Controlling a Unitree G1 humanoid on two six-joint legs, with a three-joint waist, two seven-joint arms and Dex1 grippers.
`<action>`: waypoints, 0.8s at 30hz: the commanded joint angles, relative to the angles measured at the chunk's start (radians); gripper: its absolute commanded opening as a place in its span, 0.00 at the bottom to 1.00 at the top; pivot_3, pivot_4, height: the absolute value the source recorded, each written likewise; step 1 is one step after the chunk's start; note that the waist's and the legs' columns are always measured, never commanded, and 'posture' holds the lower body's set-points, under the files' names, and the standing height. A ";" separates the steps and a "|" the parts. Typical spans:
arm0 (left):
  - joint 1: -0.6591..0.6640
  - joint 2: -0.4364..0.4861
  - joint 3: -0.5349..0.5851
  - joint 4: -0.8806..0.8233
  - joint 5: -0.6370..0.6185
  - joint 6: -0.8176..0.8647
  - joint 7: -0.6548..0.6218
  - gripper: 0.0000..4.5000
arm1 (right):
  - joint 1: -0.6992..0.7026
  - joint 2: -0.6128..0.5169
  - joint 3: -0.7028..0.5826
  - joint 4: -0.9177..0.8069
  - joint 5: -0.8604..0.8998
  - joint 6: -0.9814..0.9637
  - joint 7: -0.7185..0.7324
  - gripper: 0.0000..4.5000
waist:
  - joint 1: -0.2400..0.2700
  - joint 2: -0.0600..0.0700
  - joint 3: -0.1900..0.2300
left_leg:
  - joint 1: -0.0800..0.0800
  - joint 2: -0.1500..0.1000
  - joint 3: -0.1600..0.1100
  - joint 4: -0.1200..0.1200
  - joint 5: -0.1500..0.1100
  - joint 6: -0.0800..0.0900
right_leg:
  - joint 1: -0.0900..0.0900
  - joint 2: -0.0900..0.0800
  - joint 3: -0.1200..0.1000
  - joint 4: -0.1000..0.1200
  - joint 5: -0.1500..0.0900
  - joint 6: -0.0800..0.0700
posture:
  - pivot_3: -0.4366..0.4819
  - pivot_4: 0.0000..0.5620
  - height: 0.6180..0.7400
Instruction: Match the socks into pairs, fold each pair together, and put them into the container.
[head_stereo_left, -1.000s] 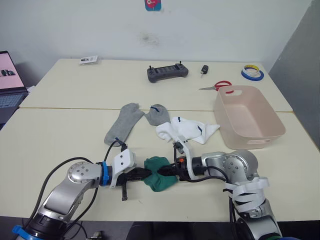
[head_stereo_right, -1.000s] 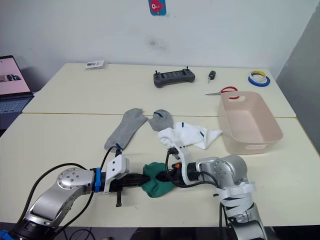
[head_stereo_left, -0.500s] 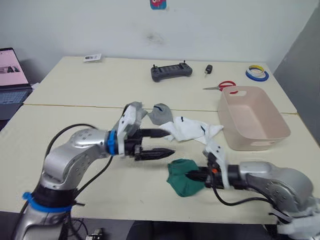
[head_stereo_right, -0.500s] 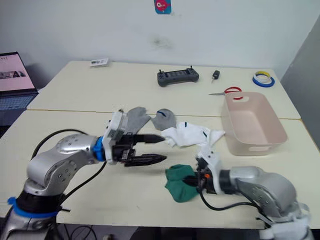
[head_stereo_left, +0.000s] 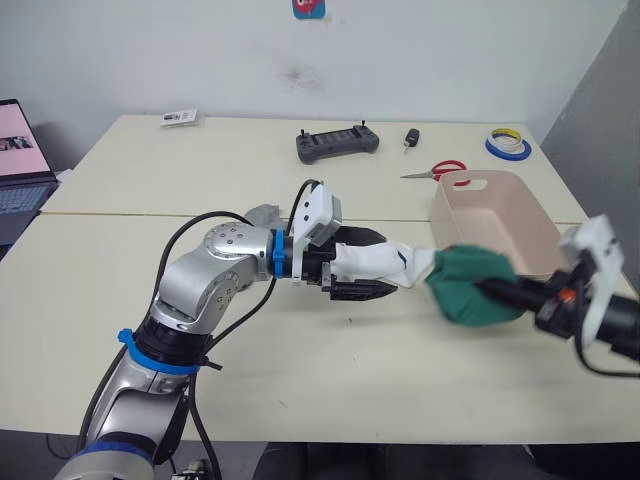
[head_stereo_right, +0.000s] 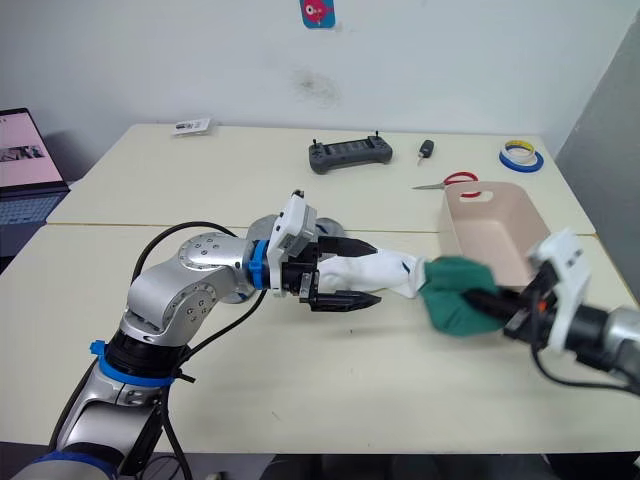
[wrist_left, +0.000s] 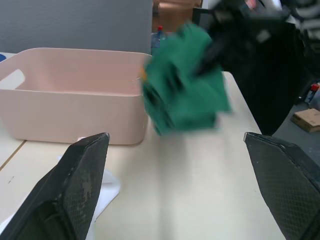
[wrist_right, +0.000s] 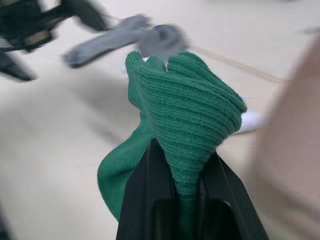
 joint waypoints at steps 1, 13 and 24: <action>-0.009 0.000 0.013 -0.047 -0.008 -0.002 -0.007 1.00 | -0.041 -0.114 0.098 0.121 -0.233 -0.245 0.066 0.02 | 0.000 0.000 0.000 | 0.000 0.000 0.000 0.000 0.000 0.000 | 0.000 0.000 0.000 0.000 0.000 0.000 | 0.48 0.27 0.97; -0.003 -0.010 0.030 -0.126 -0.038 0.057 0.040 1.00 | -0.573 -0.117 0.860 0.988 -1.217 -1.413 0.158 0.02 | -0.002 0.004 0.004 | 0.001 0.002 0.005 0.000 0.002 -0.003 | -0.001 -0.001 0.001 -0.001 0.000 0.000 | 0.48 0.27 0.97; -0.023 -0.016 0.046 -0.139 -0.036 0.090 0.083 1.00 | -0.839 0.015 1.044 1.482 -1.424 -1.786 0.324 0.19 | 0.001 0.004 0.004 | 0.000 0.001 0.005 0.002 0.003 -0.004 | 0.000 -0.009 0.001 -0.001 0.000 0.000 | 0.48 0.27 0.97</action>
